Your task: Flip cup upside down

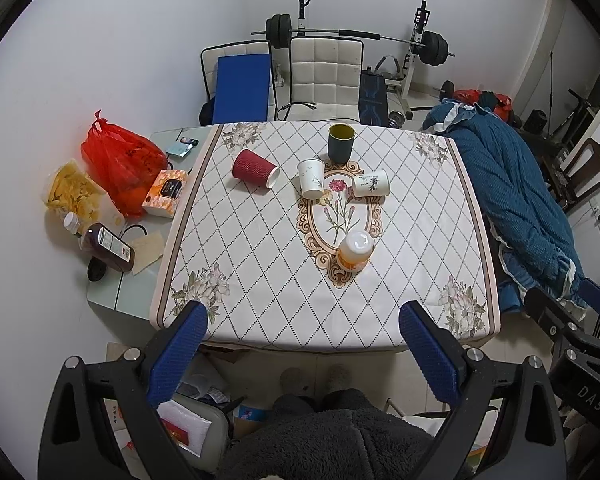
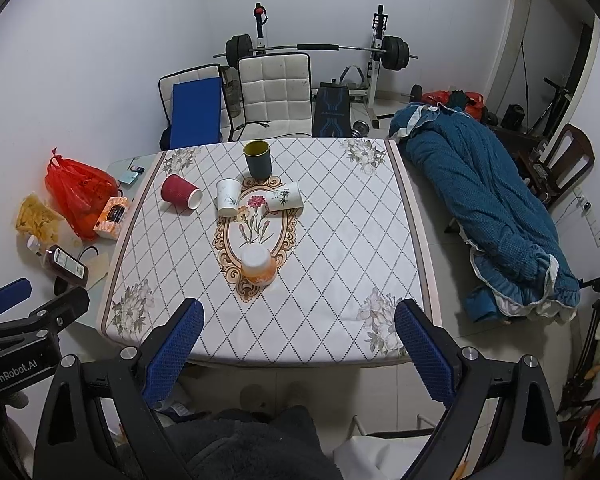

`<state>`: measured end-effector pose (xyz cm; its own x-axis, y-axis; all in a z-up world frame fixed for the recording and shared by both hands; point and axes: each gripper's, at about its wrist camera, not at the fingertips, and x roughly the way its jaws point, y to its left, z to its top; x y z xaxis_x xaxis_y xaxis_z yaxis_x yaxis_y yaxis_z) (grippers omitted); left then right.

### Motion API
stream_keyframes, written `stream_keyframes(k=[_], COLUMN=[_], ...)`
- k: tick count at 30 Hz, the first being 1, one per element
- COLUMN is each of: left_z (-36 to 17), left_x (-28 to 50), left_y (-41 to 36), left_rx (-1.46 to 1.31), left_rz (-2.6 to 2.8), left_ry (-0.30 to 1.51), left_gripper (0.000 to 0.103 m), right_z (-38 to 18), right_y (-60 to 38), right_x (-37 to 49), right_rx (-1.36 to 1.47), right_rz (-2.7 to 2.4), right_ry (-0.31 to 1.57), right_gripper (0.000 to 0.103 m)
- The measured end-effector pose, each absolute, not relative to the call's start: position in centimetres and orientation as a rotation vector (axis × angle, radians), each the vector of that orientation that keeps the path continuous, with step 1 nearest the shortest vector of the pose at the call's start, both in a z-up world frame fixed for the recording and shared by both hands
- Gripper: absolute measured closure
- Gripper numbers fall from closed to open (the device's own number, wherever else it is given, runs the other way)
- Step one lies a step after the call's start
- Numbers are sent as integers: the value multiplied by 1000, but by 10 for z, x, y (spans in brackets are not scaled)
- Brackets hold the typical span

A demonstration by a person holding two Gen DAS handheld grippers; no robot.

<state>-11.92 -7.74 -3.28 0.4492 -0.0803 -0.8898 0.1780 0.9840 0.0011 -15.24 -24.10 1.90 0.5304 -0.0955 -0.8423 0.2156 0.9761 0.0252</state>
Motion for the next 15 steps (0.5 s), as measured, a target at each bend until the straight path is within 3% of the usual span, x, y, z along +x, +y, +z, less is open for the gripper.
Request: stream_keyframes(k=[15], left_z=[-32], left_x=[-119], left_y=[-75], left_rx=[95], left_rz=[-153], left_ry=[1090], left_gripper=[5], right_z=[16], right_y=[-242], right_x=[-155], right_rx=[132], right_rz=[-184], right_ry=[996], right_gripper=[5])
